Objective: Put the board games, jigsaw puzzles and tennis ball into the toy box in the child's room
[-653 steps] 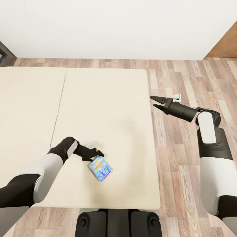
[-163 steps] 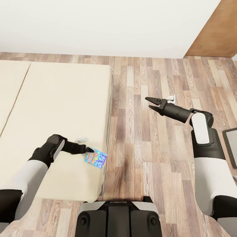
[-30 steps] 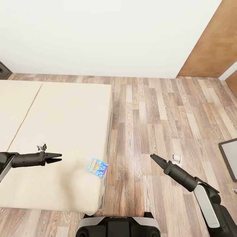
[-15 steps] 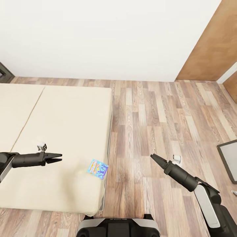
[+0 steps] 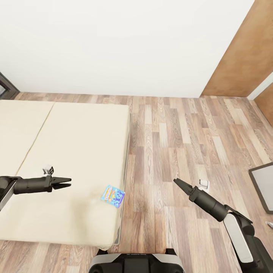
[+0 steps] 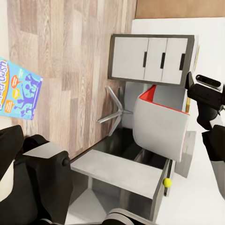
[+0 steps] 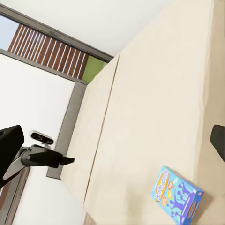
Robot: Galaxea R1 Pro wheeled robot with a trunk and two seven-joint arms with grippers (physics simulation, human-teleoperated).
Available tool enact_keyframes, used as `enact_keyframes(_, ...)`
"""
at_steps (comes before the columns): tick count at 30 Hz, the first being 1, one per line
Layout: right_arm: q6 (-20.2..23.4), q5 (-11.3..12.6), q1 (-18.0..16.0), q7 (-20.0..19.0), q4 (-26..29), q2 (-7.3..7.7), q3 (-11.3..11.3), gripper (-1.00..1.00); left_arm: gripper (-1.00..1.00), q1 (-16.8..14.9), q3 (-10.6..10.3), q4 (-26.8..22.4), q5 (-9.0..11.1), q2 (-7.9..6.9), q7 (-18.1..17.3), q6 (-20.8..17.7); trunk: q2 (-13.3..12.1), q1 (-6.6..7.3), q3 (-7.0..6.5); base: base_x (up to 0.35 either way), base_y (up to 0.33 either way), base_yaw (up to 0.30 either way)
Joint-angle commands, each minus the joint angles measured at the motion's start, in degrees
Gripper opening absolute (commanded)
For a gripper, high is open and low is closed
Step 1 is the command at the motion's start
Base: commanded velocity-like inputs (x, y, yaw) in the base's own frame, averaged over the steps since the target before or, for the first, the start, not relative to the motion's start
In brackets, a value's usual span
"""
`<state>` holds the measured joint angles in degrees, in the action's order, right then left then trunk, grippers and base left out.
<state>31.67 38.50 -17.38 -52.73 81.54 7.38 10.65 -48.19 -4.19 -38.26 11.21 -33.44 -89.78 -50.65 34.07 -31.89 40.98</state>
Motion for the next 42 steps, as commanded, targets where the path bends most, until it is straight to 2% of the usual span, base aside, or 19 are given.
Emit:
enact_keyframes(1,0.42,0.35,-0.02,-0.04,-0.06,0.01,0.03,1.0,1.0,-0.03,-0.29,0.02,0.18,-0.08,-0.22,-0.51,-0.36,0.2,-0.23,0.0,0.0,0.0)
enact_keyframes(10,-0.05,0.37,-0.02,-0.02,-0.7,-0.24,-0.04,1.0,1.0,0.02,-0.35,0.03,0.26,-0.04,-0.22,-0.09,-3.97,2.18,-2.69,0.0,0.0,0.0)
enact_keyframes(16,-2.38,0.0,-0.02,0.0,-2.15,-0.61,-0.34,1.0,1.0,0.07,-0.6,1.05,-0.09,0.37,-0.22,0.06,-6.38,3.49,-4.32,0.0,0.0,0.0)
enact_keyframes(28,-3.17,-0.26,-0.02,-0.01,-2.68,-0.01,-0.28,1.0,1.0,0.27,-0.52,1.94,-0.14,0.33,-0.22,0.73,-11.15,6.11,-7.58,0.0,0.0,0.0)
enact_keyframes(42,-3.2,-0.28,-0.02,-0.08,-2.78,0.01,-0.28,1.0,1.0,0.28,-0.47,1.96,-0.13,0.08,-0.22,0.73,-11.15,6.11,-8.89,0.0,0.0,0.0)
